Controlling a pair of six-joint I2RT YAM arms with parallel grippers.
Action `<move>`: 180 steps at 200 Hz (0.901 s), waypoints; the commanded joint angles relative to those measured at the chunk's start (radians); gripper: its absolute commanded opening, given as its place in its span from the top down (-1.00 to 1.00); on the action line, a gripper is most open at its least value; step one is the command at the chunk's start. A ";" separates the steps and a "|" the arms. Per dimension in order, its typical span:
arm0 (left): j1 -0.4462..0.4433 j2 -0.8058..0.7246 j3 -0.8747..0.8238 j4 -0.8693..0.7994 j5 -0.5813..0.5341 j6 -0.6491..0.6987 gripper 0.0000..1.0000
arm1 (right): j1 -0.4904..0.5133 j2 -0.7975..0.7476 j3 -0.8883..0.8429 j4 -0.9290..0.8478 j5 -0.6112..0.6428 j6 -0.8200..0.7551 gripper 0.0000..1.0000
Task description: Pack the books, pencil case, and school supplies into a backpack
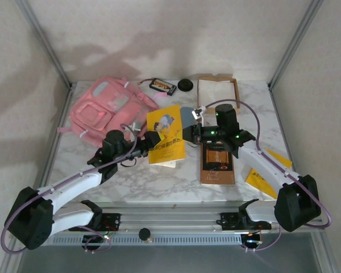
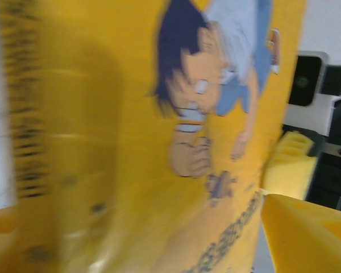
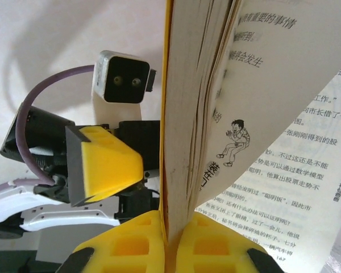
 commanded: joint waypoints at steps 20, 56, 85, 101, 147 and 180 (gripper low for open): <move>-0.020 0.030 0.040 0.139 0.050 -0.044 -0.15 | -0.019 0.042 0.080 -0.006 -0.047 -0.038 1.00; -0.032 0.035 0.038 0.163 0.030 -0.072 0.48 | -0.026 0.069 0.103 -0.030 -0.046 -0.064 0.97; -0.030 0.027 0.047 0.163 -0.001 -0.081 0.88 | -0.036 0.066 0.112 -0.053 -0.029 -0.085 0.38; -0.030 0.033 0.050 0.195 -0.022 -0.109 1.00 | -0.047 0.055 0.107 -0.050 -0.031 -0.082 0.01; -0.033 0.087 0.071 0.373 -0.045 -0.226 1.00 | -0.117 0.022 0.041 -0.048 -0.053 -0.021 -0.83; -0.055 0.127 0.098 0.422 -0.048 -0.240 1.00 | -0.088 0.001 -0.028 0.129 -0.123 0.139 -0.95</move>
